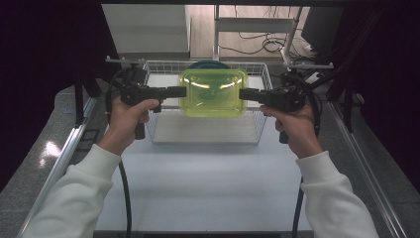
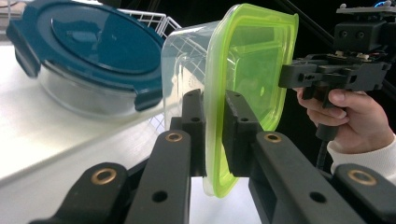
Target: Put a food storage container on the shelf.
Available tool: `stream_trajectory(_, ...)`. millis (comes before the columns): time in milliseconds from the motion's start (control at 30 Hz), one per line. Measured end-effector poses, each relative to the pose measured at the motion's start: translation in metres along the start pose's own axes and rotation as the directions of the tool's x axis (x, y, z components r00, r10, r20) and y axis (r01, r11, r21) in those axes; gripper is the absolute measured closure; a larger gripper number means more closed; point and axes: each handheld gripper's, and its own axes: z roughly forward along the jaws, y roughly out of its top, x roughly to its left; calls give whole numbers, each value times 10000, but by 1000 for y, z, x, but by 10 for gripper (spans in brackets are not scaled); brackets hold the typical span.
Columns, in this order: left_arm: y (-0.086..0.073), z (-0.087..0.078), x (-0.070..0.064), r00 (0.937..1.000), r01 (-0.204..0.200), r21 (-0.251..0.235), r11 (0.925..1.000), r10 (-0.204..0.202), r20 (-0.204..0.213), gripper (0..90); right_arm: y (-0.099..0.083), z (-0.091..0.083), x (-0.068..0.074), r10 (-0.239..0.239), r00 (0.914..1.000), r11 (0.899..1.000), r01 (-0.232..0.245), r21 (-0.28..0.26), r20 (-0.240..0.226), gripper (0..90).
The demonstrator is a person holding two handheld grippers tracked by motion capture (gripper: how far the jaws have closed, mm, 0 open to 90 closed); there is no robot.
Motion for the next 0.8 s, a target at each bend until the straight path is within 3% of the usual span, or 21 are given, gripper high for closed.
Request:
stream_trajectory(167, 17, 4, 8, 9999, 117, 22, 9999, -116, -68, 805, 14, 7, -9, 141, 9999, 9999, -141, -67, 6, 779)
stream_trajectory(400, 30, 5, 17, 9996, 246, 52, 9997, -246, -171, 805, 24, 16, -17, 380, 9993, 9991, -381, -161, -69, 783)
stream_trajectory(667, 49, 8, 39, 9964, 836, 9, 9965, -836, -118, 804, 44, 36, -30, 781, 9969, 9969, -781, -14, 52, 788)
stream_trajectory(800, 57, 13, 48, 9942, 1066, 43, 9943, -1065, -171, 803, 53, 45, -39, 1273, 9918, 9918, -1274, 43, 125, 788)
